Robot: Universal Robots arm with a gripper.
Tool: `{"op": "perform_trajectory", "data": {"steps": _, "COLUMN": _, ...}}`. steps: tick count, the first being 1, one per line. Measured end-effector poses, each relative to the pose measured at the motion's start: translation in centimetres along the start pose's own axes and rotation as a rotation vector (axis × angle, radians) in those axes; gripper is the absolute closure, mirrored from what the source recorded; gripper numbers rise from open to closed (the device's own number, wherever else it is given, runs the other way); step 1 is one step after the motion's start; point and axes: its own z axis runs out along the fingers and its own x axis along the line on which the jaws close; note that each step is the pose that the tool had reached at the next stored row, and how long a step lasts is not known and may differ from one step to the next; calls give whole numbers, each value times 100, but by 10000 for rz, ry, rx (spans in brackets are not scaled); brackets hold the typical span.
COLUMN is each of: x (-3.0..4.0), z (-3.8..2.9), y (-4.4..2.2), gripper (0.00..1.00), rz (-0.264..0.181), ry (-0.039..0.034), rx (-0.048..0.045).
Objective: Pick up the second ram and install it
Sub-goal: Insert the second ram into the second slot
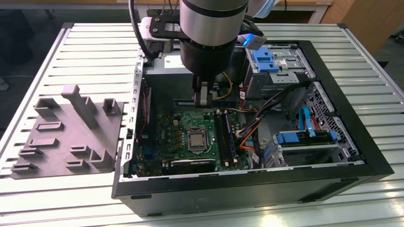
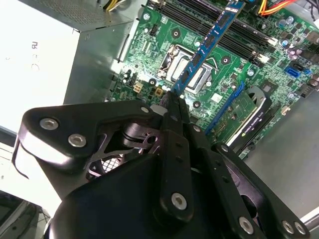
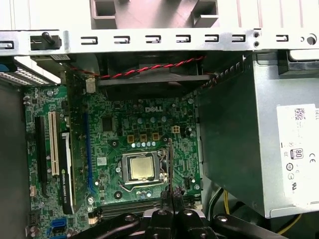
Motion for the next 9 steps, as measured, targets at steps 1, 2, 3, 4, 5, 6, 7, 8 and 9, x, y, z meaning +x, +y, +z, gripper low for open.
{"op": "perform_trajectory", "data": {"steps": 1, "x": 0, "z": 0, "y": 0, "gripper": 89, "rz": 32, "ry": -1, "rx": 4}}
{"op": "perform_trajectory", "data": {"steps": 2, "x": 0, "z": 0, "y": 0, "gripper": 89, "rz": 64, "ry": -2, "rx": 9}}
{"op": "perform_trajectory", "data": {"steps": 3, "x": 0, "z": 0, "y": 0, "gripper": 89, "rz": 96, "ry": -3, "rx": 13}}
{"op": "perform_trajectory", "data": {"steps": 4, "x": 0, "z": 0, "y": 0, "gripper": 89, "rz": 129, "ry": -5, "rx": 18}}
{"op": "perform_trajectory", "data": {"steps": 5, "x": 0, "z": 0, "y": 0, "gripper": 89, "rz": 159, "ry": -6, "rx": 22}}
{"op": "perform_trajectory", "data": {"steps": 6, "x": 0, "z": 0, "y": 0, "gripper": 89, "rz": 189, "ry": -7, "rx": 26}}
{"op": "perform_trajectory", "data": {"steps": 7, "x": 0, "z": 0, "y": 0, "gripper": 89, "rz": 219, "ry": -9, "rx": 30}}
{"op": "perform_trajectory", "data": {"steps": 8, "x": 0, "z": 0, "y": 0, "gripper": 89, "rz": 245, "ry": -10, "rx": 33}}
{"op": "perform_trajectory", "data": {"steps": 9, "x": 0, "z": 0, "y": 0, "gripper": 89, "rz": 271, "ry": -11, "rx": 37}}
